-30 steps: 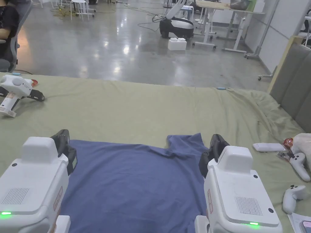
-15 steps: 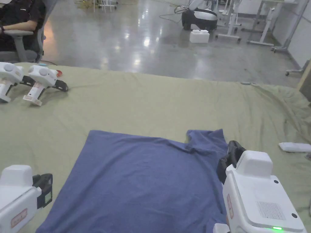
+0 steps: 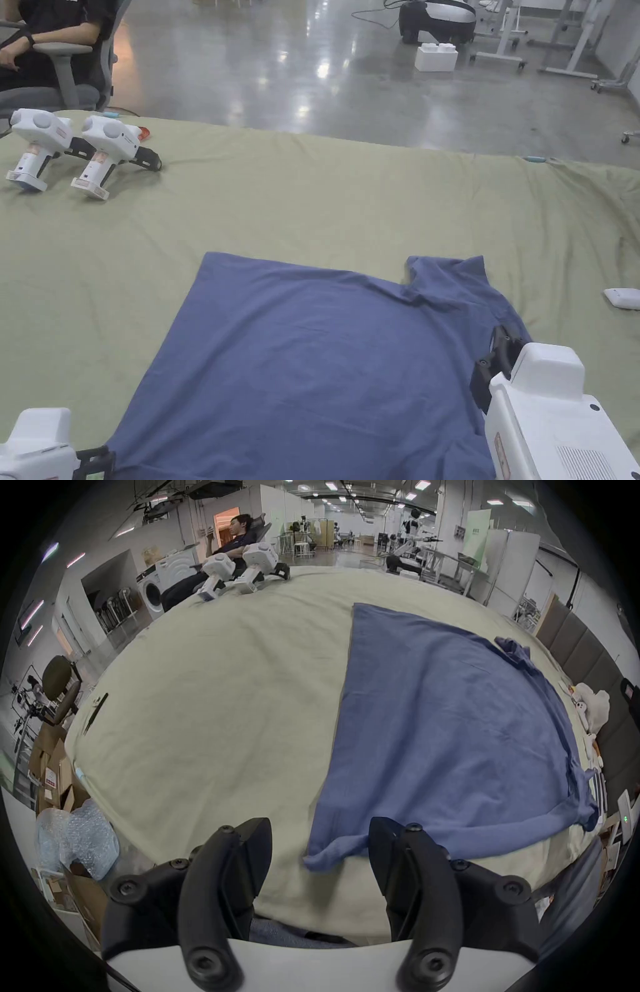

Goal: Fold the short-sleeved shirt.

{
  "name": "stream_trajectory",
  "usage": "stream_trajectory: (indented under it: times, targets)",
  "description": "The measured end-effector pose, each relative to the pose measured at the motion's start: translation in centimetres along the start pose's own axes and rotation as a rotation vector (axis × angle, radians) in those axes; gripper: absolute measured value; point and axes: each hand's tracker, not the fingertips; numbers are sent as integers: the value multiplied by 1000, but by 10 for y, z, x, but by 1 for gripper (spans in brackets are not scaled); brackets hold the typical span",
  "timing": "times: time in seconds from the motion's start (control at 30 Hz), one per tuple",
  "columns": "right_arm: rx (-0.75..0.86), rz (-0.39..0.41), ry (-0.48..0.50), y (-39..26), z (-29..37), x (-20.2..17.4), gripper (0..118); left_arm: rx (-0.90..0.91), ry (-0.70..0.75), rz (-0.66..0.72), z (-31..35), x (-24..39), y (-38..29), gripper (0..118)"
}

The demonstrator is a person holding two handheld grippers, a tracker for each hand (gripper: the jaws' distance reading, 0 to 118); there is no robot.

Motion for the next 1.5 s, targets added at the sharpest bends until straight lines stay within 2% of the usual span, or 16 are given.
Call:
stream_trajectory:
  times: [0.3, 0.37, 0.5, 0.53, 0.73, 0.83, 0.87, 0.9, 0.97, 1.0, 1.03, 1.17, 1.27, 1.4, 1.5]
  targets:
    - [-43, -25, 2, -8, -1, 5, 0, -35, 45, -37, -46, -1, 7, 67]
    - [-50, -25, 2, -10, -1, 6, 0, -33, 32, -48, -50, 2, 7, 58]
    - [-69, -23, 3, -15, 2, 13, 0, -26, -20, -57, -49, 9, 9, 24]
    - [-75, -25, 0, -16, 3, 16, 0, -30, -25, -63, -52, 11, 8, 19]
    - [-140, -39, -19, -22, 14, 42, 0, -33, -59, -53, -54, 5, 8, 2]
    - [-213, -35, -44, -23, 26, 62, 1, -21, -74, -49, -47, 2, 8, 1]
    - [-246, -32, -50, -24, 29, 67, 3, -17, -79, -48, -44, 1, 8, 1]
    - [-294, -20, -59, -25, 32, 76, 12, -10, -84, -45, -42, -1, 7, 1]
    - [-386, -16, -69, -30, 38, 91, 60, -4, -99, -28, -38, -4, 6, 1]
    - [-445, -20, -83, -33, 39, 97, 79, 2, -101, -23, -36, -4, 6, 1]
    - [-505, -37, -85, -38, 41, 103, 87, 7, -102, -21, -34, -6, 5, 1]
    - [-630, -28, -85, -63, 49, 116, 86, 21, -106, -19, -31, -7, 4, 1]
    - [-736, 1, -48, -84, 52, 117, 86, 26, -103, -22, -30, -7, 4, 0]
    - [-811, -24, -2, -110, 44, 113, 86, 27, -95, -36, -24, 3, 2, 1]
    - [-851, -20, 12, -126, 31, 109, 74, 27, -93, -42, -21, 6, 1, 0]
